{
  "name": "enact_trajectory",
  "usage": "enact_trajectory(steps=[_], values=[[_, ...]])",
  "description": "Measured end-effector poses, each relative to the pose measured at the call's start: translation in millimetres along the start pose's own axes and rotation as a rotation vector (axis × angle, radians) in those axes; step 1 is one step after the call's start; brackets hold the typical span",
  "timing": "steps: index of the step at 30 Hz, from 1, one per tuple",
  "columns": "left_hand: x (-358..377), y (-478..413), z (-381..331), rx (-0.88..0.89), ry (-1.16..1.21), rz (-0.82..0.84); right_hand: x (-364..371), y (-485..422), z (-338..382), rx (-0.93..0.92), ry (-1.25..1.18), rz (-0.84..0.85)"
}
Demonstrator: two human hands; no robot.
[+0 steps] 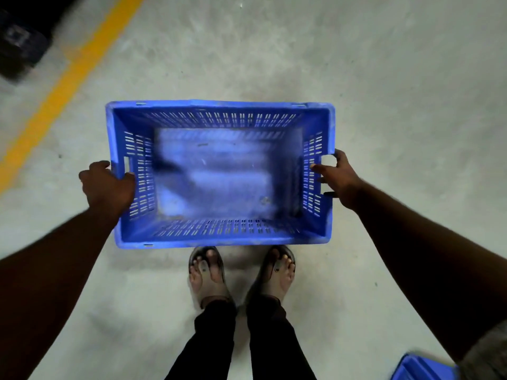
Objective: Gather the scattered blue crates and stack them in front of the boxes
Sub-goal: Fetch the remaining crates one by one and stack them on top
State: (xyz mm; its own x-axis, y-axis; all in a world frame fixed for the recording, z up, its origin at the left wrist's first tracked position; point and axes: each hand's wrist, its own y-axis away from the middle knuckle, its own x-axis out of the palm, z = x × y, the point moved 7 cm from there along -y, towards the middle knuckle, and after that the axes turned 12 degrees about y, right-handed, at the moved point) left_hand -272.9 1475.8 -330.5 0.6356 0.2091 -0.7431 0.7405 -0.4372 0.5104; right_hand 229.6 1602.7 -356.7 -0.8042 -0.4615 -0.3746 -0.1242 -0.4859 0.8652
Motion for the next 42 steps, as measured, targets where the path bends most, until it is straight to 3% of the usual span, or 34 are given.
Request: enact_trajectory(steps=[10,16,21,34,42], values=[[17,-11,3,-0.153,0.102,0.122,10,-2,7,0.062,-0.081,0.038],[27,-19,7,-0.174,0.199,0.194,6,0,7,-0.017,0.104,0.022],[35,-20,14,-0.163,0.215,0.226,8,6,-2,-0.003,0.077,0.055],[30,-56,43,-0.150,0.223,0.162,9,8,-3,-0.020,0.050,0.045],[-19,-5,3,-0.099,0.194,0.098,12,34,24,-0.058,-0.052,0.015]])
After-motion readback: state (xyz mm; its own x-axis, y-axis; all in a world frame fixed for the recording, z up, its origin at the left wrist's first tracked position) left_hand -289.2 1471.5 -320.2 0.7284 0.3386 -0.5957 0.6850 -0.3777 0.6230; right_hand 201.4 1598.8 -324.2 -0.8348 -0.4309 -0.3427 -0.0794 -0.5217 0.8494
